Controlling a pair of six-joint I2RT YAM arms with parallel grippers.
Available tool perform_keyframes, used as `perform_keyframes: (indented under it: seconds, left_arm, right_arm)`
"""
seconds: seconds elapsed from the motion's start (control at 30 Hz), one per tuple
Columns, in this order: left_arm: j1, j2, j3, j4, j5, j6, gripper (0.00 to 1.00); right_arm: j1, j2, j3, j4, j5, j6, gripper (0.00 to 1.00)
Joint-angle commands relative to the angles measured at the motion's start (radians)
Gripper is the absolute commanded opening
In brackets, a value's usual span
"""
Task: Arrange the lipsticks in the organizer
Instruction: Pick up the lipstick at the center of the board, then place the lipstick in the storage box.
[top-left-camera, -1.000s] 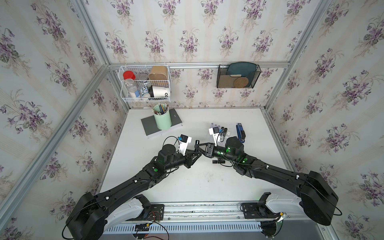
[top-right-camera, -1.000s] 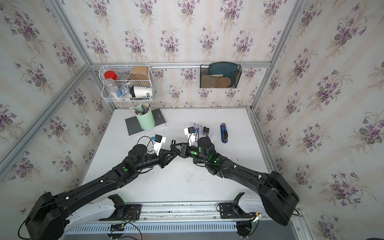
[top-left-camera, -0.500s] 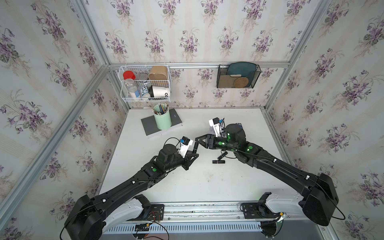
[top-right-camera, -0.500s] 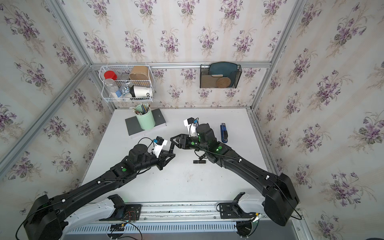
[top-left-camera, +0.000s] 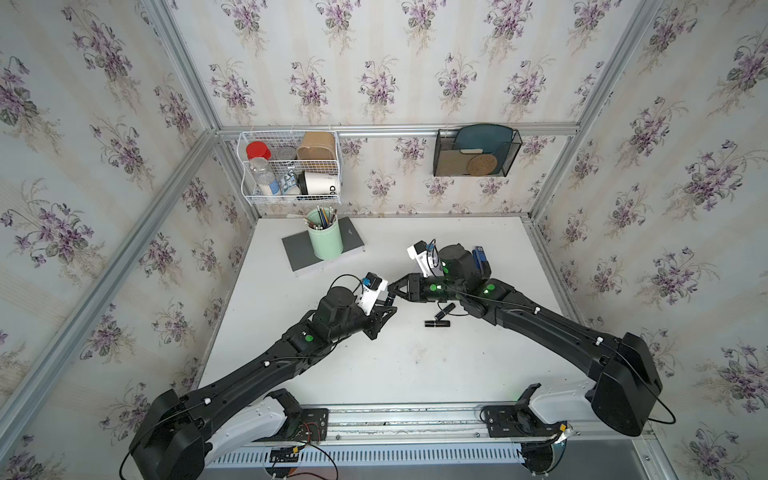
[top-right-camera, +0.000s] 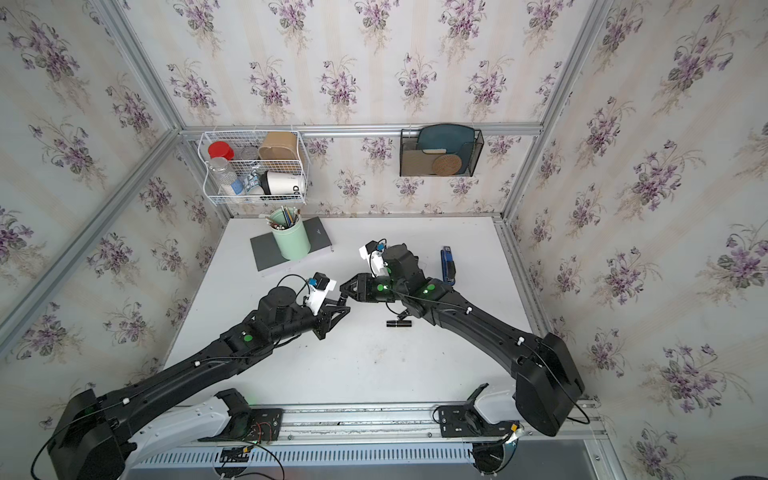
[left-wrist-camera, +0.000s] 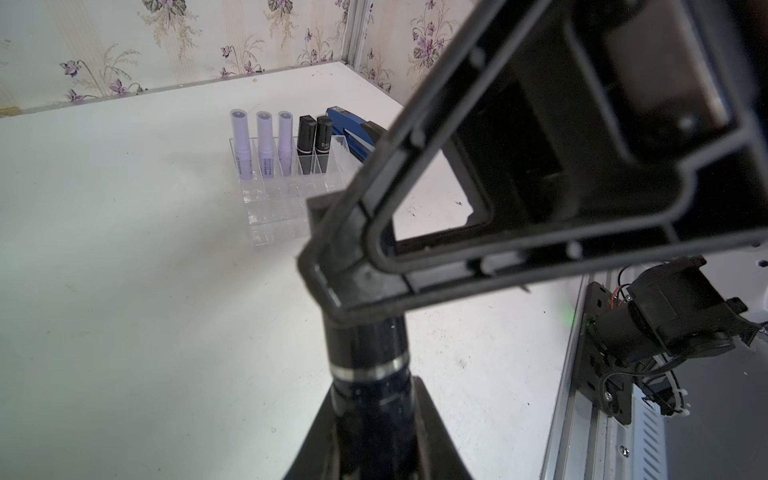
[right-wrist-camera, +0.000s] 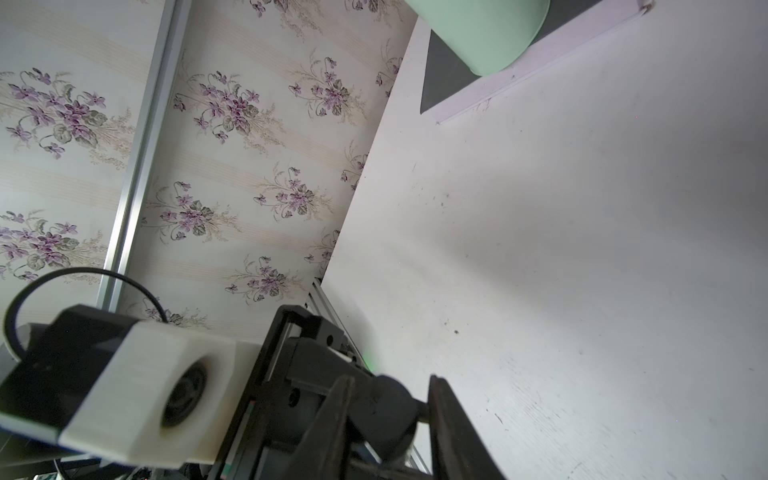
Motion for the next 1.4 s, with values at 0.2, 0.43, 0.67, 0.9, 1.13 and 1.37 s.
perform_keyframes:
  seconds: [0.2, 0.43, 0.67, 0.9, 1.13, 1.37]
  left_arm:
    - [0.001, 0.009, 0.014, 0.030, -0.011, 0.017, 0.02]
    - [0.002, -0.034, 0.017, 0.001, -0.073, -0.036, 0.78]
    - [0.042, -0.049, 0.059, -0.104, -0.257, -0.069, 0.80]
    - [0.195, 0.044, 0.057, -0.169, -0.275, -0.350, 0.83]
    - [0.300, 0.078, -0.008, -0.132, -0.153, -0.386, 0.78]
    - [0.300, 0.057, -0.052, -0.076, -0.155, -0.369, 0.74]
  right_arm:
    - [0.001, 0.013, -0.032, 0.099, -0.018, 0.079, 0.24]
    - [-0.081, 0.014, -0.088, 0.220, 0.038, 0.134, 0.20]
    - [-0.274, -0.053, -0.153, 0.190, 0.435, -0.119, 0.18]
    - [-0.281, -0.040, -0.281, 0.432, 0.989, -0.448, 0.18]
    - [-0.321, 0.161, -0.187, 0.488, 0.948, -0.447, 0.17]
    - [-0.333, 0.224, -0.188, 0.504, 0.926, -0.419, 0.17]
